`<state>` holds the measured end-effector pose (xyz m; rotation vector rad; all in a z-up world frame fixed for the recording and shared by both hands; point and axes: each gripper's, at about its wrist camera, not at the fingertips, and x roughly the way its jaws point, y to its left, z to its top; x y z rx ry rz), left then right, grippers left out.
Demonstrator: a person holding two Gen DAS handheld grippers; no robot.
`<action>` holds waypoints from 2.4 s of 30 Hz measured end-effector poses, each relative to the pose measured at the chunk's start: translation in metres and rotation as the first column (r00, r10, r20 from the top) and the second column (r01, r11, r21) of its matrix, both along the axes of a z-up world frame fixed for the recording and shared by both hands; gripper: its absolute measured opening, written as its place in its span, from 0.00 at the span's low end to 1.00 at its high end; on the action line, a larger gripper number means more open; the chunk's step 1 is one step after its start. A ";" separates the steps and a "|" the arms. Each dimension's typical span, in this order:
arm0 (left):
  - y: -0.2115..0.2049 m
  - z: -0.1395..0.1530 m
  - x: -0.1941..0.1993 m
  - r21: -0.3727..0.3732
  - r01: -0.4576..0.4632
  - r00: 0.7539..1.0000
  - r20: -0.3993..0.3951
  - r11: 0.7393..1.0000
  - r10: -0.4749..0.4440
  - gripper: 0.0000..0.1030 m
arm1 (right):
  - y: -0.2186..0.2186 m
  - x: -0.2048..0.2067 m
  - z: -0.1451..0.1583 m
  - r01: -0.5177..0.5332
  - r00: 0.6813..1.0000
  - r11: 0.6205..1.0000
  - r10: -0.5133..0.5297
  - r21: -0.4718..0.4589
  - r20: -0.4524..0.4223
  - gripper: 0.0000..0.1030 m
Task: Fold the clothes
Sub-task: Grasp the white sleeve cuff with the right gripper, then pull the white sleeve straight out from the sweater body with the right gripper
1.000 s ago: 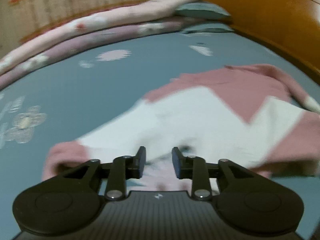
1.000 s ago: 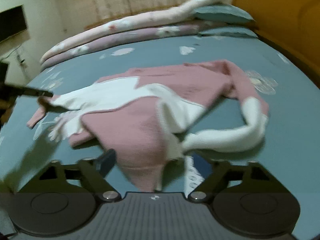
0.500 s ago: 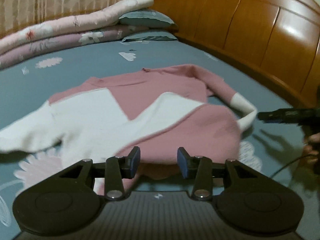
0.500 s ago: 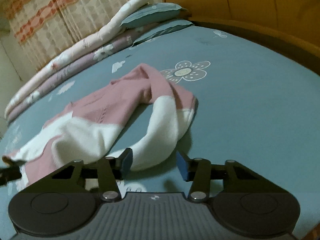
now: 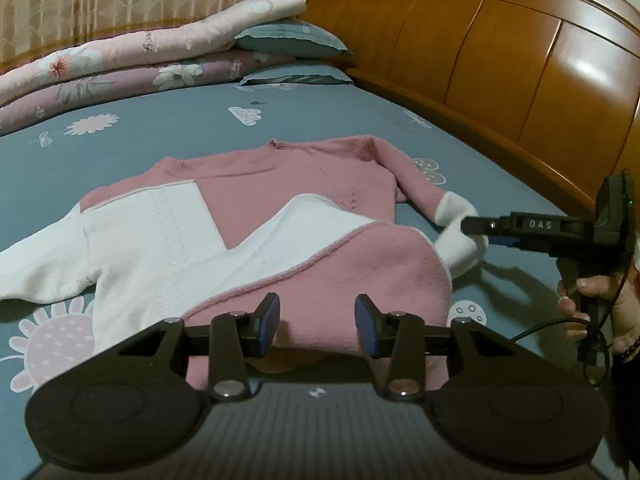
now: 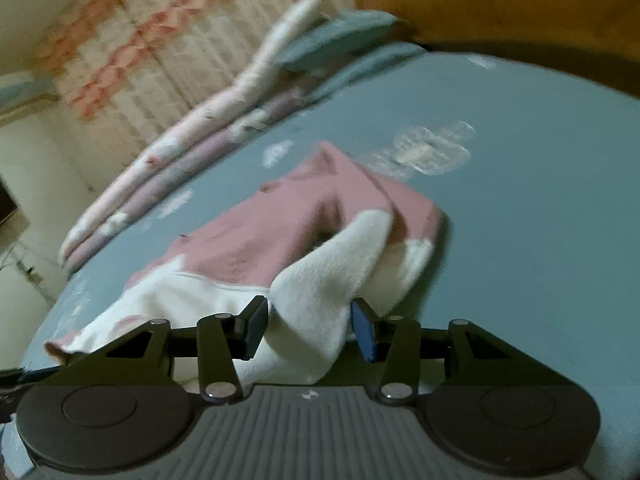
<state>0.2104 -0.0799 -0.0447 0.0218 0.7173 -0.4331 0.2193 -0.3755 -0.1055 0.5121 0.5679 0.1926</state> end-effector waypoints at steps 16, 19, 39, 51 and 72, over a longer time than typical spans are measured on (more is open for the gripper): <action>-0.001 -0.004 -0.006 -0.036 0.014 1.000 -0.008 0.999 -0.015 0.42 | 0.020 0.006 0.003 -0.070 0.997 0.996 0.069 0.052 0.024 0.51; 0.000 -0.002 -0.008 -0.032 0.012 1.000 -0.004 0.999 -0.012 0.42 | 0.030 0.006 -0.004 -0.062 0.998 0.998 0.062 0.000 -0.023 0.15; 0.012 0.005 -0.009 -0.050 -0.013 1.000 0.022 0.999 0.014 0.42 | -0.090 0.042 0.088 0.073 0.979 0.744 -0.181 -0.664 -0.095 0.14; 0.018 0.004 0.001 0.001 -0.048 0.999 0.026 0.999 0.048 0.42 | -0.147 0.120 0.065 -0.122 0.903 0.535 -0.289 -0.836 -0.317 0.14; -0.003 -0.007 0.019 0.041 -0.032 0.999 0.002 0.999 0.032 0.43 | -0.256 0.116 0.042 0.235 0.845 0.794 -0.453 -0.561 -0.286 0.40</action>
